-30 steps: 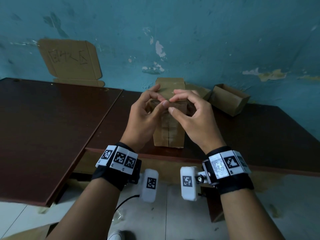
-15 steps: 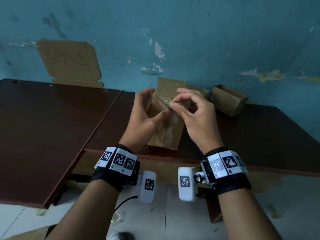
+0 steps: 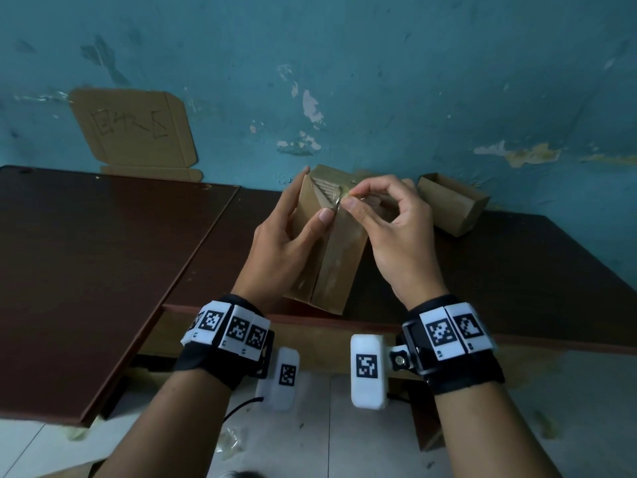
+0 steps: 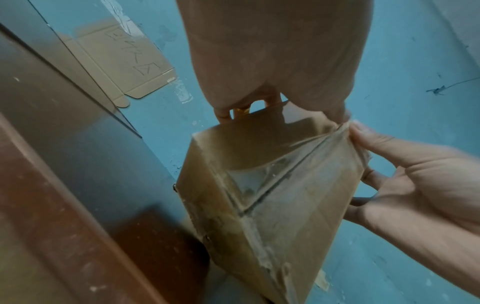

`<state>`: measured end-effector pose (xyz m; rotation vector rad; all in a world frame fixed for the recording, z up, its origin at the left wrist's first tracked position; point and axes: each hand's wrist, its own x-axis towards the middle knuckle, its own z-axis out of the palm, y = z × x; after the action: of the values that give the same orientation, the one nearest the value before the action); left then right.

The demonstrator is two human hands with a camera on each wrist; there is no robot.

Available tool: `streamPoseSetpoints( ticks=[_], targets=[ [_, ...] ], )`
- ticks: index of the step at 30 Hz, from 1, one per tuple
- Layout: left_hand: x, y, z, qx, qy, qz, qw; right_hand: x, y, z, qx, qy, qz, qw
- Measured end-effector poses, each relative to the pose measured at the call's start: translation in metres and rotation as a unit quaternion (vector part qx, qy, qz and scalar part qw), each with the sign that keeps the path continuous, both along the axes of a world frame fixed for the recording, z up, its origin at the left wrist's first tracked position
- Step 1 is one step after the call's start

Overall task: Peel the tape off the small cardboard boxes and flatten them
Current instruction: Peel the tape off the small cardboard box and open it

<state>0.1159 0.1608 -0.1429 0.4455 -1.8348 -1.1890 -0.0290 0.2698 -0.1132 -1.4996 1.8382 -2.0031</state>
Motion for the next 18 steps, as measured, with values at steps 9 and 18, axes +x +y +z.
streamPoseSetpoints(
  ticks=[9,18],
  targets=[
    [0.001,-0.001,-0.003,-0.057,-0.099,0.005,0.993,-0.002,0.001,0.0,-0.005,-0.018,0.014,1.0],
    [0.005,-0.008,0.012,-0.024,-0.105,-0.02,0.994,-0.001,-0.003,0.006,-0.047,-0.138,0.076,0.986]
  ],
)
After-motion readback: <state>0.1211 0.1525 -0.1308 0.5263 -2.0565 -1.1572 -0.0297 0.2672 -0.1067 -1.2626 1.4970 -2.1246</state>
